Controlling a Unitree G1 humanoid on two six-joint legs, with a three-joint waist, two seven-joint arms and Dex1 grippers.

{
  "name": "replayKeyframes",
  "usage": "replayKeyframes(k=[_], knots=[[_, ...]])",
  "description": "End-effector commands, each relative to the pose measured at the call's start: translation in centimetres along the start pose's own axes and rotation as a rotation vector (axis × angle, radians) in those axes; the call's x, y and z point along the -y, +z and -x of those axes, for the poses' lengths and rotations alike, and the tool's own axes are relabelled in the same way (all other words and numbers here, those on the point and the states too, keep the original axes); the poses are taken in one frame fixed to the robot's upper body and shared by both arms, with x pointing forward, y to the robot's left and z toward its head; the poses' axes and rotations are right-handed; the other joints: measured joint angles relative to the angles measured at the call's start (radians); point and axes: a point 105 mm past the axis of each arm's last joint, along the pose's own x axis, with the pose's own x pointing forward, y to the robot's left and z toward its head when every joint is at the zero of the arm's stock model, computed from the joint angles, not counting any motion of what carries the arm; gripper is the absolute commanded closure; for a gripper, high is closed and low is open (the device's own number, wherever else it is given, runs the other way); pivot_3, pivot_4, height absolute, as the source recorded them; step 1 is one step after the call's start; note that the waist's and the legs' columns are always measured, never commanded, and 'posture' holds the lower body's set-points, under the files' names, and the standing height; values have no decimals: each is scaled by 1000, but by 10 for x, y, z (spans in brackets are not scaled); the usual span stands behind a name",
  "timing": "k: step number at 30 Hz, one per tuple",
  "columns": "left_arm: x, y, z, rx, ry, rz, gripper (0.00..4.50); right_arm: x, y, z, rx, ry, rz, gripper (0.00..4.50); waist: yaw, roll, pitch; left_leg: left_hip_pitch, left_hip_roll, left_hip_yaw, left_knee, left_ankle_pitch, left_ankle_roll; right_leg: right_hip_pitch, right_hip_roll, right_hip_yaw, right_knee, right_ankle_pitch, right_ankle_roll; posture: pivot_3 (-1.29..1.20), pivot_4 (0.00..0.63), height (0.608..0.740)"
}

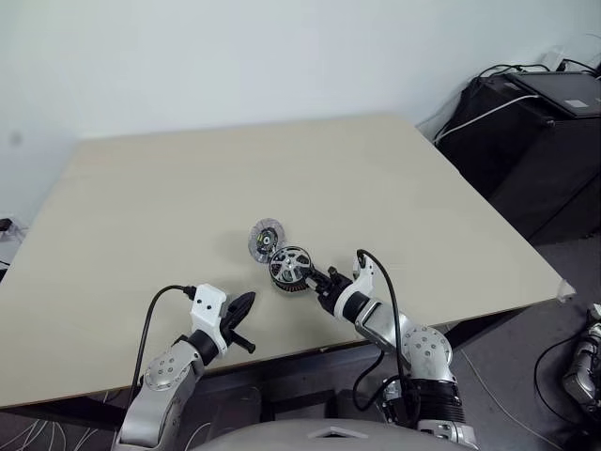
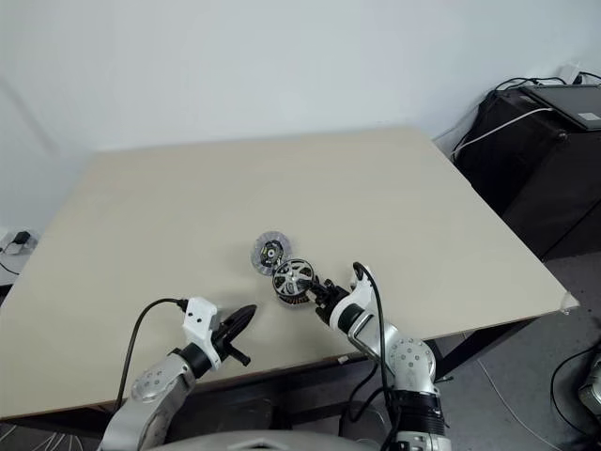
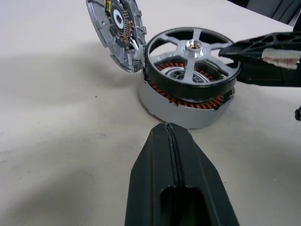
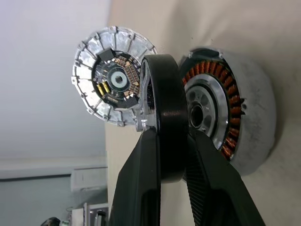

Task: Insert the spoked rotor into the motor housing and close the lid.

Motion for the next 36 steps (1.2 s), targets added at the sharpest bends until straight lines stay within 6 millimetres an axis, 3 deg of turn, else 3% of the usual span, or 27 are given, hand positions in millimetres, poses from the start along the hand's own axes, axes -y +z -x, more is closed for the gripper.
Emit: replayKeyframes(k=[1, 2, 9, 16, 23, 26, 28, 30, 33, 36], knots=[[-1, 16, -1, 57, 2, -17, 4500, -8, 2, -2, 11, 36, -3, 4090, 0, 0, 0, 0, 0, 0, 0, 0, 0, 0, 0, 0, 0, 0, 0, 0, 0, 740], [-1, 15, -1, 57, 2, -17, 4500, -8, 2, -2, 13, 32, -5, 4090, 0, 0, 0, 0, 0, 0, 0, 0, 0, 0, 0, 0, 0, 0, 0, 0, 0, 740], [0, 15, -2, 57, -1, -13, 4500, -13, 7, 1, 32, 55, 3, 1777, 0, 0, -1, 0, 0, 0, 0, 0, 0, 0, 0, 0, 0, 0, 0, 0, 0, 740], [1, 14, -2, 56, -3, -8, 4500, -31, 22, 20, 91, 117, 47, 1777, 0, 0, -1, 0, 0, 0, 0, 0, 0, 0, 0, 0, 0, 0, 0, 0, 0, 740], [1, 14, -4, 55, -13, -10, 4500, -24, 32, 33, 124, 29, 109, 1777, 0, 0, -1, 0, 0, 0, 0, 0, 0, 0, 0, 0, 0, 0, 0, 0, 0, 740], [1, 15, -4, 55, -15, -13, 4500, -27, 39, 34, 173, -36, 332, 1777, 1, 0, -1, 0, 0, 0, 0, 0, 0, 0, 0, 0, 0, 0, 0, 0, 0, 740], [0, 16, -4, 57, -15, -14, 4500, -33, 41, 31, 204, -84, 666, 1777, 0, 0, 0, 0, 0, 0, 0, 0, 0, 0, 0, 0, 0, 0, 0, 0, 0, 740], [1, 16, -5, 62, -18, -16, 4500, -38, 36, 25, 217, -77, 839, 1777, 0, -2, -1, 0, 0, 1, 1, 0, 0, 0, 0, -2, 0, -1, 1, 0, 0, 740], [2, 18, -5, 70, -20, -25, 4500, -39, 29, 16, 210, -80, 1114, 2391, -1, -2, -1, 0, 0, 1, 1, 0, 0, 0, 1, -2, 0, -2, 3, 0, 0, 740], [2, 19, -6, 83, -18, -52, 4500, -40, 21, 3, 178, -54, 1294, 3363, 1, -4, 0, 0, 0, 1, 3, 0, 0, 1, 2, -3, 1, -2, 4, 0, 0, 740]])
